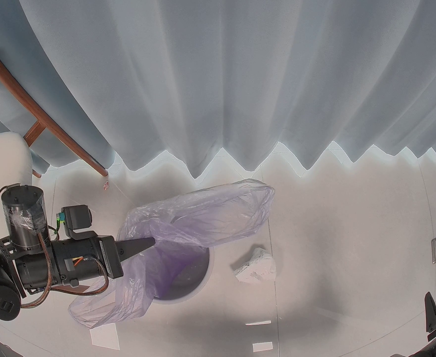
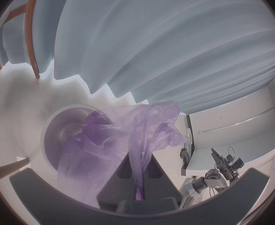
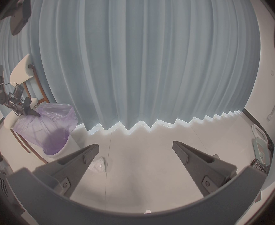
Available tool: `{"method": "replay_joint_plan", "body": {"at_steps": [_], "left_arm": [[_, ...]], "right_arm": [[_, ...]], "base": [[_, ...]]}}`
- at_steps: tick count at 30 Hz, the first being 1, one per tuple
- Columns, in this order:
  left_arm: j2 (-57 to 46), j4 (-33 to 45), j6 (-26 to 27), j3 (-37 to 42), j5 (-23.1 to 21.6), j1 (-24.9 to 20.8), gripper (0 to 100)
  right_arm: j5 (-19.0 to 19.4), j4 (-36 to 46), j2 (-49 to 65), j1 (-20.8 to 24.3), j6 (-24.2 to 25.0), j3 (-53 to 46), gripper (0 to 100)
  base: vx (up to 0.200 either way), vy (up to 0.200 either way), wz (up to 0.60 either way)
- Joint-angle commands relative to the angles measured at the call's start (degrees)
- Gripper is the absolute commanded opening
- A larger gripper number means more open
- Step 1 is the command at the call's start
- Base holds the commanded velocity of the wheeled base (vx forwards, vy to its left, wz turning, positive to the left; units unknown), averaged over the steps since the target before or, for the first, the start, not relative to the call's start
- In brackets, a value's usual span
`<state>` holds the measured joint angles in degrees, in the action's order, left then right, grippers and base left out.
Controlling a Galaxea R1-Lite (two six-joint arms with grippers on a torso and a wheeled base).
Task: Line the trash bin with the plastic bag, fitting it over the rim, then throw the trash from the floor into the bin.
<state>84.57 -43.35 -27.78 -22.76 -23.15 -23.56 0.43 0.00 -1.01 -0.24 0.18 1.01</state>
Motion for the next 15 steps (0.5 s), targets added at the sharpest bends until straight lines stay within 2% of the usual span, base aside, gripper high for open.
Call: {"method": "replay_joint_plan", "body": {"at_steps": [1, 15], "left_arm": [[0.07, 0.02, 0.10, 0.61, -0.05, 0.01, 0], [3.41, -9.03, 0.54, 4.48, -1.46, 1.68, 0]], "right_arm": [[0.01, 0.00, 1.01, -0.02, -0.09, -1.01, 100], [0.01, 0.00, 1.01, -0.02, -0.01, -1.01, 100]], "base": [[0.000, 0.000, 0.00], [0.000, 0.000, 0.00]]}}
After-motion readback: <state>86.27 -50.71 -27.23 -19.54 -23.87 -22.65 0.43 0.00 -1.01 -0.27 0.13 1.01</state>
